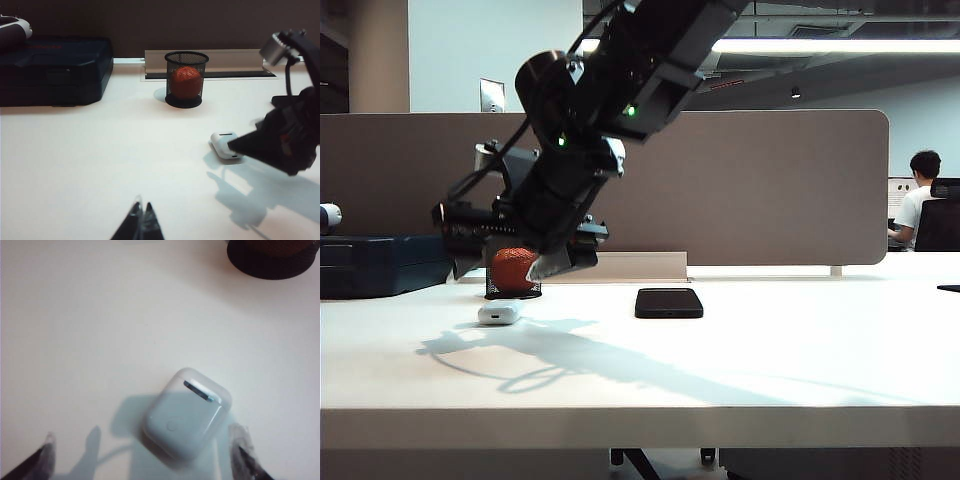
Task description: Find the wireless headphone case on the desktop and place it on the left side of the phone.
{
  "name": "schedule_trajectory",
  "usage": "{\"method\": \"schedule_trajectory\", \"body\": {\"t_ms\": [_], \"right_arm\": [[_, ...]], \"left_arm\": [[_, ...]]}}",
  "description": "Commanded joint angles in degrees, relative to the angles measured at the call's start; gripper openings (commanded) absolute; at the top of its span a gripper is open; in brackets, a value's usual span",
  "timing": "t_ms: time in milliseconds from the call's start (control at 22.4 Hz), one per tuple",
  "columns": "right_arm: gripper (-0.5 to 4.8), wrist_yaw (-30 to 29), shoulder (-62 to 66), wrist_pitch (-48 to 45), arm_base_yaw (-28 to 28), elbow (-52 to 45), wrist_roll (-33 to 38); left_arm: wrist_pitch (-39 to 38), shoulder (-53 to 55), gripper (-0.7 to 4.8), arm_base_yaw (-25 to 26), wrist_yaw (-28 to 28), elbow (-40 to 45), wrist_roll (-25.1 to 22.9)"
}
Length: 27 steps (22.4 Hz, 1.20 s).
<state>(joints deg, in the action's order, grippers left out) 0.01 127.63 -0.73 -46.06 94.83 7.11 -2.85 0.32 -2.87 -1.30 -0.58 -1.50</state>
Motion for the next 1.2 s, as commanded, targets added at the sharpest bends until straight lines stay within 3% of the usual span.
{"method": "schedule_trajectory", "body": {"t_ms": [45,847,1204], "right_arm": [[4.79,-0.1,1.0,-1.9,0.2,0.4,-0.1],[4.79,0.3,5.7,-8.5,0.1,0.5,-0.3],[4.79,0.3,11.4,-0.5,0.0,11.3,-0.3]], "left_arm": [[0.3,0.0,-0.05,0.1,0.0,-0.1,0.0],[0.3,0.1,-0.05,0.1,0.0,-0.1,0.0],[0.3,0.0,-0.05,0.1,0.0,-0.1,0.0]]}}
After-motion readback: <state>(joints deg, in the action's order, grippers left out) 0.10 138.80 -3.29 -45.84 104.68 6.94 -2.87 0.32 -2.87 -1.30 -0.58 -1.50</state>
